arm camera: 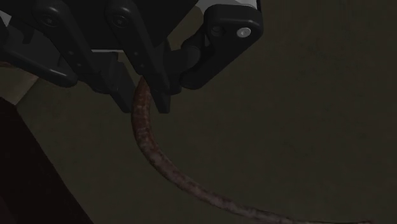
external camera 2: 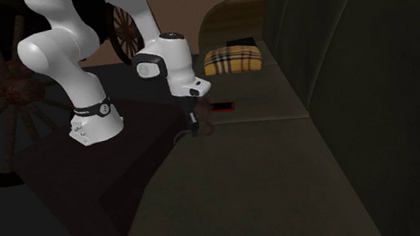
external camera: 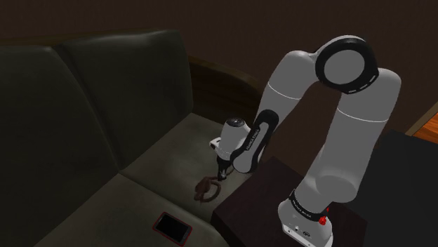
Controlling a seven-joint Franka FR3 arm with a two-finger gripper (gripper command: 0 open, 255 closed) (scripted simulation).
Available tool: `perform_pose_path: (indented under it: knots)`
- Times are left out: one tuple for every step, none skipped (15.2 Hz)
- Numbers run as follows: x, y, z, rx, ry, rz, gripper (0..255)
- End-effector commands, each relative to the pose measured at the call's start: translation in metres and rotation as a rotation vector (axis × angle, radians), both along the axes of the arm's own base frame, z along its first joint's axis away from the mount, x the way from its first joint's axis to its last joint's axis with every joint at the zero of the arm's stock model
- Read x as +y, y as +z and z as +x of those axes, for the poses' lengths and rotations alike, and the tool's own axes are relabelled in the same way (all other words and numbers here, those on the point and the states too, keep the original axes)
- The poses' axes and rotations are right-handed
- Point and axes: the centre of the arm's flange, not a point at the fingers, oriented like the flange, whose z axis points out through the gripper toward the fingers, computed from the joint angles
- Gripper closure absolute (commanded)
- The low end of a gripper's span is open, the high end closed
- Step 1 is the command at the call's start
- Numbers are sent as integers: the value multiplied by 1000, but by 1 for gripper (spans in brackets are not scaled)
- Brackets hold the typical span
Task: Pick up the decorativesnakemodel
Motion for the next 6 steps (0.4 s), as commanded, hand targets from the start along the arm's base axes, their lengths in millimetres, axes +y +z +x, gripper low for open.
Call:
perform_pose_path:
  knots:
    - [0,10,-1,0,0,0,255]
    - [0,16,-1,0,0,0,255]
    - [0,21,-1,0,0,0,255]
    - [0,26,-1,0,0,0,255]
    - [0,27,-1,0,0,0,255]
    - [0,27,-1,0,0,0,255]
